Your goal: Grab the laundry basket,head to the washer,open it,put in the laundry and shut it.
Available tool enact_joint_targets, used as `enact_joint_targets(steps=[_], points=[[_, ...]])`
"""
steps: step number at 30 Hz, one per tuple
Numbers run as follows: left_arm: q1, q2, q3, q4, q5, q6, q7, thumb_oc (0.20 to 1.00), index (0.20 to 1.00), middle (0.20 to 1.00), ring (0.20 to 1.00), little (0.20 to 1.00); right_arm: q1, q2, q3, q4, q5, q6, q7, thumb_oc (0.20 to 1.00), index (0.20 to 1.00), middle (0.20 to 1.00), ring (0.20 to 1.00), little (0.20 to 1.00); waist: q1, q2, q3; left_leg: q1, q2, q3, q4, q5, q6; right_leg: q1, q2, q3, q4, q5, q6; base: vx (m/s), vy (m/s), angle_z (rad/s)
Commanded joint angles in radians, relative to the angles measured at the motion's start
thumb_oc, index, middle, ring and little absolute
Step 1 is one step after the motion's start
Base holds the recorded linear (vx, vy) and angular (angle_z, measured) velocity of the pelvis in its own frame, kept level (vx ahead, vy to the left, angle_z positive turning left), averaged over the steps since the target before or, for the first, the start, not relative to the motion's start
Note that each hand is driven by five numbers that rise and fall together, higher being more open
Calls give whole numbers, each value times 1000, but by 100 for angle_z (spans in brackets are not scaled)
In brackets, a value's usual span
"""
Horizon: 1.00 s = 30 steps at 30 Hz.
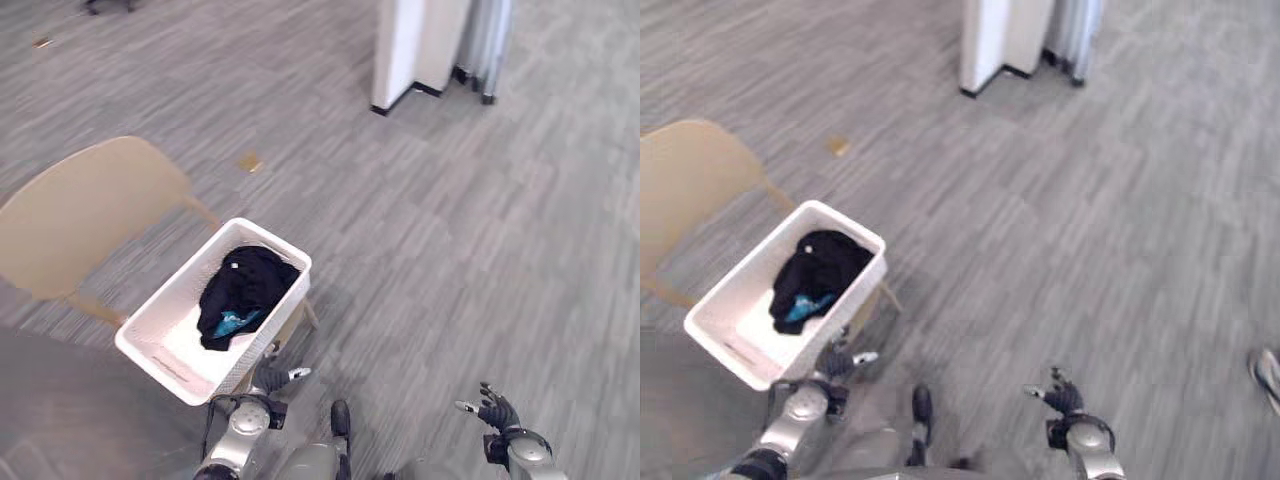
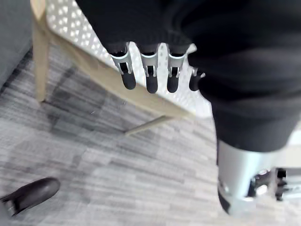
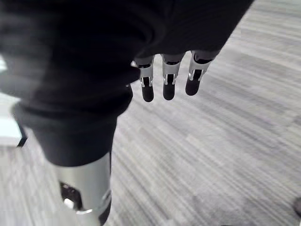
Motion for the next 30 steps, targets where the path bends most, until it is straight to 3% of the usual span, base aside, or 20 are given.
enact_joint_targets(steps=[1, 2, 3, 4, 6, 9, 10, 11, 12, 16, 17, 18, 20, 23, 25, 26, 27, 29, 30], points=[[24, 4, -8, 17, -14, -29, 17, 1000, 1000, 1000, 1000, 1000, 3, -38, -7, -16, -6, -27, 2, 1000, 1000, 1000, 1000, 1000, 10, 24, -27, -61, 35, 74, 86, -79, -149, -40, -4, 92, -162, 117, 54, 154, -121, 153], [14, -3, -9, 40, -10, -25, 13, 1000, 1000, 1000, 1000, 1000, 1, -50, -2, -18, -2, -23, 3, 1000, 1000, 1000, 1000, 1000, -10, 25, -11, -45, 15, 1, 90, -84, -154, -68, 14, 177, -215, 159, 57, 155, -121, 142], [14, -3, -8, 40, -10, -25, 13, 1000, 1000, 1000, 1000, 1000, 1, -50, -2, -18, -2, -23, 3, 1000, 1000, 1000, 1000, 1000, -10, 25, -13, -47, 16, 1, 90, -83, -154, -69, 15, 177, -217, 161, 57, 147, -189, 154], [17, -5, -12, 42, -13, -32, 8, 1000, 1000, 1000, 1000, 1000, 16, -53, -9, -28, 0, -22, 9, 1000, 1000, 1000, 1000, 1000, -16, 18, -13, -38, -2, -46, 94, -92, -158, -60, 12, 203, -254, 187, 60, 107, -157, 201], [27, -9, -14, 45, -13, -34, 1, 1000, 1000, 1000, 1000, 1000, 26, -51, -14, -31, 3, -25, 14, 1000, 1000, 1000, 1000, 1000, -21, 16, -19, -34, -10, -62, 97, -100, -159, -32, 1, 186, -295, 194, 53, 110, -164, 199], [45, -15, -5, 35, -34, -35, -7, 1000, 1000, 1000, 1000, 1000, 27, -57, -21, -39, 7, -36, 16, 1000, 1000, 1000, 1000, 1000, -20, 16, -29, -50, -16, -75, 131, -110, -186, 3, -11, 149, -361, 221, 45, 85, -139, 110], [50, -13, -3, 24, -42, -31, -8, 1000, 1000, 1000, 1000, 1000, 28, -63, -30, -46, 6, -37, 9, 1000, 1000, 1000, 1000, 1000, -24, 17, -17, -75, -8, -27, 183, -122, -203, 38, -29, 100, -394, 224, 43, 81, -128, 87], [45, -14, 2, 16, -48, -26, -5, 1000, 1000, 1000, 1000, 1000, 33, -69, -39, -48, 12, -31, 2, 1000, 1000, 1000, 1000, 1000, -41, 16, -8, -101, 51, 118, 218, -126, -208, 68, -55, 42, -420, 219, 47, 72, -73, 88], [47, -14, 5, 15, -50, -24, -5, 1000, 1000, 1000, 1000, 1000, 35, -66, -38, -44, 14, -30, 1, 1000, 1000, 1000, 1000, 1000, -42, 16, -8, -106, 74, 158, 221, -126, -207, 79, -60, 19, -424, 217, 47, 78, -17, 107], [65, -10, 22, 16, -55, -19, -6, 1000, 1000, 1000, 1000, 1000, 44, -58, -33, -31, 7, -27, 1, 1000, 1000, 1000, 1000, 1000, -42, 8, -15, -120, 124, 165, 198, -94, -215, 102, -73, -27, -424, 203, 51, 135, 24, 85], [69, -10, 23, 19, -53, -17, -5, 1000, 1000, 1000, 1000, 1000, 49, -59, -32, -31, -1, -25, 0, 1000, 1000, 1000, 1000, 1000, -39, 3, -17, -125, 152, 175, 188, -88, -228, 113, -85, -42, -424, 187, 55, 301, 117, 20], [79, -3, 19, 11, -40, -10, -11, 1000, 1000, 1000, 1000, 1000, 67, -64, -31, -41, -22, -19, -2, 1000, 1000, 1000, 1000, 1000, -50, -5, -14, -135, 224, 230, 153, -49, -252, 134, -106, -105, -407, 148, 50, 365, 174, 21], [86, 2, 21, 7, -36, -7, -20, 1000, 1000, 1000, 1000, 1000, 75, -71, -31, -57, -43, -13, -3, 1000, 1000, 1000, 1000, 1000, -57, 3, -22, -121, 260, 279, 118, -24, -265, 156, -110, -145, -397, 132, 55, 307, 188, 115], [107, 3, 28, 8, -26, -1, -27, 1000, 1000, 1000, 1000, 1000, 77, -69, -30, -69, -72, -8, 3, 1000, 1000, 1000, 1000, 1000, -55, 7, -48, -117, 246, 291, 135, -23, -265, 197, -136, -165, -379, 122, 68, 350, 257, 35], [106, 12, 33, 13, -23, -4, -27, 1000, 1000, 1000, 1000, 1000, 67, -65, -12, -87, -90, -8, 7, 1000, 1000, 1000, 1000, 1000, -43, -6, -48, -114, 217, 277, 161, -53, -245, 200, -168, -151, -328, 125, 76, 242, 218, 7], [101, 25, 42, 16, -26, -4, -23, 1000, 1000, 1000, 1000, 1000, 53, -66, 0, -104, -102, -5, 7, 1000, 1000, 1000, 1000, 1000, -36, -19, -46, -103, 189, 268, 167, -83, -217, 161, -193, -123, -220, 130, 85, 205, 200, -17], [101, 25, 42, 16, -26, -4, -23, 1000, 1000, 1000, 1000, 1000, 53, -66, 0, -105, -102, -5, 7, 1000, 1000, 1000, 1000, 1000, -35, -21, -47, -104, 188, 270, 167, -84, -216, 157, -195, -121, -215, 127, 86, 167, 180, -3], [83, 40, 52, 21, -30, -8, -12, 1000, 1000, 1000, 1000, 1000, 41, -69, 6, -148, -114, -13, -2, 1000, 1000, 1000, 1000, 1000, -43, -28, -38, -85, 157, 247, 162, -112, -192, 81, -185, -42, -108, 142, 108, 70, 103, 26], [73, 45, 55, 19, -28, -12, -4, 1000, 1000, 1000, 1000, 1000, 37, -76, 9, -174, -126, -16, -10, 1000, 1000, 1000, 1000, 1000, -50, -20, -34, -80, 154, 241, 151, -101, -178, 36, -147, 15, -86, 155, 100, 59, 82, 22]])
